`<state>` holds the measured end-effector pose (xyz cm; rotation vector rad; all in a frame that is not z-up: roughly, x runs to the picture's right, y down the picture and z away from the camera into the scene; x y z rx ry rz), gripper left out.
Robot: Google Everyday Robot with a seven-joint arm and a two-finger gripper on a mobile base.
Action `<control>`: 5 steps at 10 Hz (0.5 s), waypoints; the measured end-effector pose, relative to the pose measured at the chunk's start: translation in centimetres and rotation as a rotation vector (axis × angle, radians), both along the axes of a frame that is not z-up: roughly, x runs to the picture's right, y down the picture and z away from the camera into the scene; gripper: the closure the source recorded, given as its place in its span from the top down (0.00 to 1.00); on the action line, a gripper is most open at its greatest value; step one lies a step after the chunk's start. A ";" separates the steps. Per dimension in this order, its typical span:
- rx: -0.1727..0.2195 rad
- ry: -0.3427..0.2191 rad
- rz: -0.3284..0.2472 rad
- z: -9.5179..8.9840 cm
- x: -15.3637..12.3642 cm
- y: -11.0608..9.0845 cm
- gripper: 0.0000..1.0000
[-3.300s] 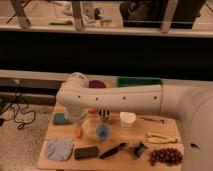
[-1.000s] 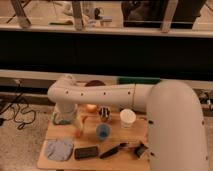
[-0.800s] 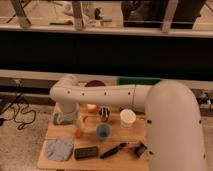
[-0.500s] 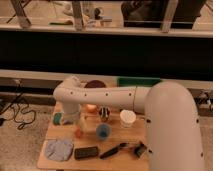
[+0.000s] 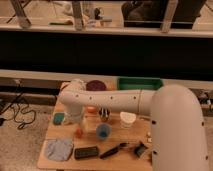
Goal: Place pepper in table surface
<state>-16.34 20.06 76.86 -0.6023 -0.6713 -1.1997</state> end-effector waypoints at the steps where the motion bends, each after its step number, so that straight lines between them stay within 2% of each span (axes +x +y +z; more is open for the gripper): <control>1: -0.005 -0.013 -0.001 0.3 -0.2 0.1 0.80; 5: -0.045 -0.022 -0.022 2.2 -0.4 0.9 0.80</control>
